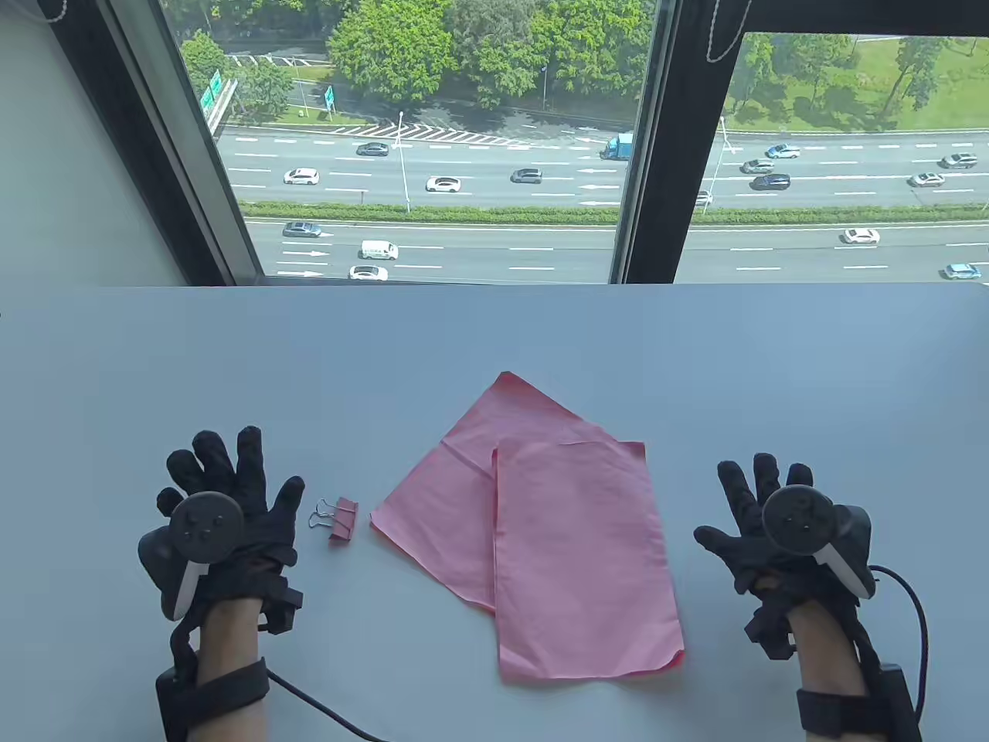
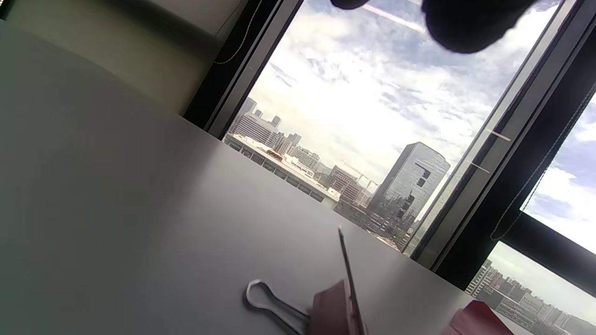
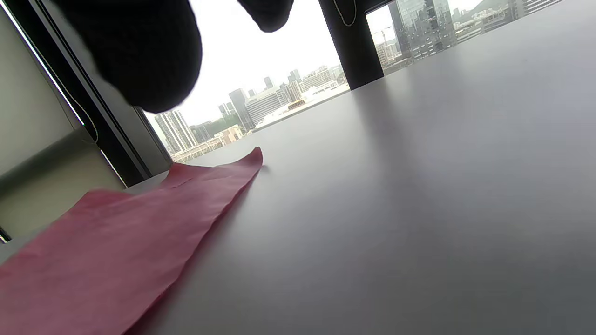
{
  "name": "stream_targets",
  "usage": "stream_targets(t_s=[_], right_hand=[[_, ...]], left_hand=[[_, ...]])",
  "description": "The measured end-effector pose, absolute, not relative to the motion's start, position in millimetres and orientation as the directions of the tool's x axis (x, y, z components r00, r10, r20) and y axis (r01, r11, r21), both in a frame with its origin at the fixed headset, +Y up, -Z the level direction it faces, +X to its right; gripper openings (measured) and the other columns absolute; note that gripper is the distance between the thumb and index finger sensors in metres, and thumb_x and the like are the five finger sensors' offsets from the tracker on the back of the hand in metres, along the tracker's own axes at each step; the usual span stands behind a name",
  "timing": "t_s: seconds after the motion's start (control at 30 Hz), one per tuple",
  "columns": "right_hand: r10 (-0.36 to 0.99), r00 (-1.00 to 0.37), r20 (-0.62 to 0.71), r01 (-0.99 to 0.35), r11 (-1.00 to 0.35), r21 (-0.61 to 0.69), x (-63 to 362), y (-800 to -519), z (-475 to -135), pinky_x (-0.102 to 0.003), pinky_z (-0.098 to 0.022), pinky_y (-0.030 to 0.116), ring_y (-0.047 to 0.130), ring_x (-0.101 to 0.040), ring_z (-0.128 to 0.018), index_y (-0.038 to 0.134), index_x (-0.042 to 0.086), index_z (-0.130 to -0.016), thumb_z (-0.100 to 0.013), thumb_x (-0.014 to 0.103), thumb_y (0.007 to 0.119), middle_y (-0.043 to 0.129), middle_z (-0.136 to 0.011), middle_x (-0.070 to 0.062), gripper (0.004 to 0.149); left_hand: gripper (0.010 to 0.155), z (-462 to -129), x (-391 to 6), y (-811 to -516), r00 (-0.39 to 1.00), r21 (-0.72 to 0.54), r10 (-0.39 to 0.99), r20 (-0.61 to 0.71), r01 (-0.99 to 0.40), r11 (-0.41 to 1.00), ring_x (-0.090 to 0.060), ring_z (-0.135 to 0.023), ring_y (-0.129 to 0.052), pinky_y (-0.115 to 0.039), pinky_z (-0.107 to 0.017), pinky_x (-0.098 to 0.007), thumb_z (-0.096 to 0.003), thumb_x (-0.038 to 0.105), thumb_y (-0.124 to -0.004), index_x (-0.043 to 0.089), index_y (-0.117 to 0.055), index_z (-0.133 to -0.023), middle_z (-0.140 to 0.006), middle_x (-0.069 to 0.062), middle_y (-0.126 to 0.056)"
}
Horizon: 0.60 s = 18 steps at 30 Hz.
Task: Clip paper with binder clip (Left hand to clip)
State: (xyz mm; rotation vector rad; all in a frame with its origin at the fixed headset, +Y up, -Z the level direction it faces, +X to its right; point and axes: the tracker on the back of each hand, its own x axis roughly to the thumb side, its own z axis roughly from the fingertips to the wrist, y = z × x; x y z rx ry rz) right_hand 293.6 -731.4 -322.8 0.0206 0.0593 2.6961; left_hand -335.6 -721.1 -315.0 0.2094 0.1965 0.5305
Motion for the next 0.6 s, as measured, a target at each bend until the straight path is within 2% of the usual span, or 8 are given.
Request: stream_targets(t_s=[0.23,0.4,0.6], right_hand=[[0.43,-0.902,0.019,-0.428,-0.901,0.073,289.7,-732.5,-322.2,-0.074,-0.058,0.013,0.004,-0.053,-0.093,0.038,0.027,-0.11,-0.04,0.052,0.088,0.016,-0.112,-0.014,0.089],[0.439,-0.898,0.027,-0.434,-0.895,0.106,285.6,-733.5,-322.9,-0.074,-0.059,0.013,0.003,-0.053,-0.093,0.037,0.027,-0.11,-0.038,0.055,0.091,0.015,-0.113,-0.014,0.094],[0.445,-0.894,0.043,-0.437,-0.89,0.127,281.6,-731.3,-322.3,-0.074,-0.06,0.012,0.002,-0.053,-0.094,0.038,0.027,-0.11,-0.037,0.052,0.093,0.015,-0.113,-0.014,0.095]], left_hand=[[0.081,-315.5,-330.5,-720.0,0.851,0.236,0.513,-0.112,-0.479,0.845,-0.026,-0.099,0.014,0.005,-0.061,-0.055,-0.0468,0.066,-0.064,0.04,-0.03,-0.115,-0.121,-0.002,-0.007],[0.08,-318.5,-318.1,-716.3,0.876,0.223,0.479,-0.057,-0.456,0.861,-0.026,-0.099,0.013,0.005,-0.061,-0.055,-0.0469,0.065,-0.066,0.038,-0.034,-0.115,-0.121,-0.002,-0.01],[0.08,-320.1,-302.5,-709.1,0.897,0.209,0.442,0.01,-0.434,0.876,-0.026,-0.1,0.012,0.004,-0.061,-0.055,-0.0473,0.064,-0.067,0.038,-0.036,-0.116,-0.122,-0.002,-0.013]])
